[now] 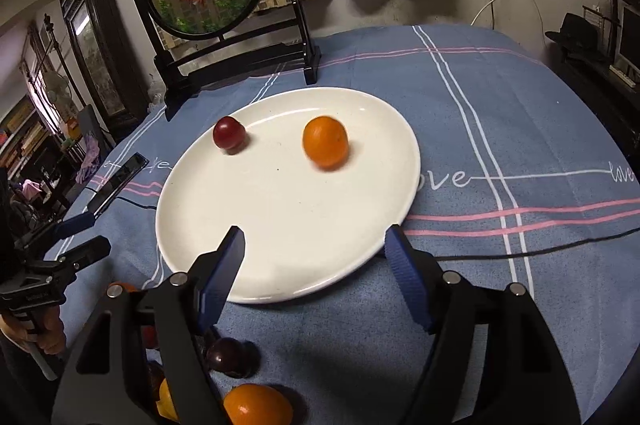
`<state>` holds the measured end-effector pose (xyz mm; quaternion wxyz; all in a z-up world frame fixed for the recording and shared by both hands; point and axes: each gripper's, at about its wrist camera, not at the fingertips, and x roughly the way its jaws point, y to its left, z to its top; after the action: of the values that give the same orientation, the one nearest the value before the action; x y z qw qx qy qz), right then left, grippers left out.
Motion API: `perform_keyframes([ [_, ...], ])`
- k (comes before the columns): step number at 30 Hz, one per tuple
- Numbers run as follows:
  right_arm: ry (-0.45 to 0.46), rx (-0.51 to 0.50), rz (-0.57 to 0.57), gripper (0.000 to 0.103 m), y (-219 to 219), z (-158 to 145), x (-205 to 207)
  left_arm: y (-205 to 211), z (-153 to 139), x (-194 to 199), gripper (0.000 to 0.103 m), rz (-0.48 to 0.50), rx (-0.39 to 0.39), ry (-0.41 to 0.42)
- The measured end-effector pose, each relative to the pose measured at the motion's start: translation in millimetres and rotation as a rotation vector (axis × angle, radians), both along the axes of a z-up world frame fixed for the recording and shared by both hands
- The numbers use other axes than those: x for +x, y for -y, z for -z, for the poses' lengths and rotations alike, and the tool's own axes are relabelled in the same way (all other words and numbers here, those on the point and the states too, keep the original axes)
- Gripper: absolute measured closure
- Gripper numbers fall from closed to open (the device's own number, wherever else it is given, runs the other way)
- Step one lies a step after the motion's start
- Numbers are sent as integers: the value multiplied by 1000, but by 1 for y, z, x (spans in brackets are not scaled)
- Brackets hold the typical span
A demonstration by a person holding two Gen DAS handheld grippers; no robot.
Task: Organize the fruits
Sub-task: 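Carry the orange and red plum to the white plate and release both, then grasp a small orange with the left tool while the right tool grasps a tan round fruit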
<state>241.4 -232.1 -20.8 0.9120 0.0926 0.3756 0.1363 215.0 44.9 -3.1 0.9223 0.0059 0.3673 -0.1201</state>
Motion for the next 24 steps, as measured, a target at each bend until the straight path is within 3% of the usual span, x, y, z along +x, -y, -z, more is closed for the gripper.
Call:
perform_keyframes([
  [4, 13, 50, 19, 30, 11, -2, -14, -12, 3, -14, 12, -15, -30, -7],
  [8, 15, 110, 69, 15, 23, -1, -39, -24, 11, -29, 12, -32, -74, -49],
  [10, 38, 110, 62, 14, 23, -2, -55, -28, 15, -38, 12, -35, -84, -59],
  [12, 59, 75, 49, 14, 21, -5, -74, -31, 18, -48, 12, -29, -91, -60],
  [15, 86, 31, -14, 14, 13, -13, -105, -30, 13, -71, 12, -40, -37, -24],
  [18, 121, -47, -94, 13, 7, -20, -140, -29, 7, -92, 7, -14, -22, 4],
  [24, 92, -137, -126, 12, 7, -8, -175, -22, 14, -118, 6, -26, 17, -30],
])
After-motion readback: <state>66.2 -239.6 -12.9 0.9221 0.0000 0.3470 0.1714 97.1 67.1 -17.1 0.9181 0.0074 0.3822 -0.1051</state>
